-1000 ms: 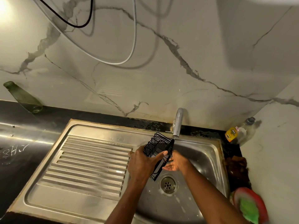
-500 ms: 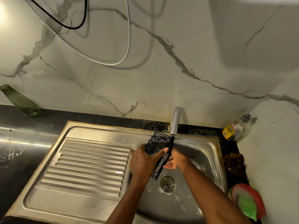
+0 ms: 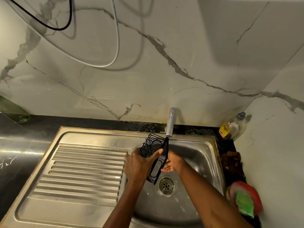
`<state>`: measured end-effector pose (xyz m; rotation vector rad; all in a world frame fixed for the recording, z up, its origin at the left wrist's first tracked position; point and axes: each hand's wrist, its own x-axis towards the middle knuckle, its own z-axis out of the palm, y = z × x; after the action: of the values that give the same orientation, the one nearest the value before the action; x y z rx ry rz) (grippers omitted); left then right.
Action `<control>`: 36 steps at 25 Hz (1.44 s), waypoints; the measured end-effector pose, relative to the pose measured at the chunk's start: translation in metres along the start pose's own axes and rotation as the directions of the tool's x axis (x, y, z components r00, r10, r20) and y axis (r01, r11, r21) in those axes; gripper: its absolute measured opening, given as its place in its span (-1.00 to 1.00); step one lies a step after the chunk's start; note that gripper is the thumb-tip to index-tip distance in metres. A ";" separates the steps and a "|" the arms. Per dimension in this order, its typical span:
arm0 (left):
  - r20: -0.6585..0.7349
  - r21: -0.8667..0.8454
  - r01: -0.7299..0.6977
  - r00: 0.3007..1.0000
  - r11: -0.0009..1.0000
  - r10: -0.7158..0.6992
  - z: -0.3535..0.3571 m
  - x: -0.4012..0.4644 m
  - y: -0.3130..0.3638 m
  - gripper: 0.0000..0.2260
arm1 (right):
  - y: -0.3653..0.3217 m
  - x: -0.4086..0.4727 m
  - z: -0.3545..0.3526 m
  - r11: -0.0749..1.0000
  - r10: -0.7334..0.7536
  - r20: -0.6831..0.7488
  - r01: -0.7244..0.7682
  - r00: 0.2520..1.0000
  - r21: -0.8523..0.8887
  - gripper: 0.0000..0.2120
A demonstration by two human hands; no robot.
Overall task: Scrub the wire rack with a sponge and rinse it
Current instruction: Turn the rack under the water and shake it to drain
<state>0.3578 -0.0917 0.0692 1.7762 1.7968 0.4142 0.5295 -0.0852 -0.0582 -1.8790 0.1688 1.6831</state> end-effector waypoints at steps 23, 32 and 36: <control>0.505 -0.314 -0.124 0.818 0.941 0.277 0.020 0.057 0.024 -0.33 | 0.050 -0.062 -0.110 0.843 -0.177 -0.188 0.248 0.966 0.478 -0.69; 0.710 -0.485 0.462 0.703 0.743 0.026 0.077 0.078 0.035 -0.32 | 0.051 -0.088 -0.148 0.832 -0.381 -0.687 0.553 0.619 0.036 0.26; 0.718 -0.499 0.470 0.694 0.728 0.043 0.079 0.075 0.045 -0.45 | 0.050 -0.108 -0.146 0.809 -0.383 -0.712 0.586 0.588 0.049 0.14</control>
<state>0.4446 -0.0281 0.0199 0.9652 1.0879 0.1824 0.6114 -0.2314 0.0277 -1.9864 0.1415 0.5066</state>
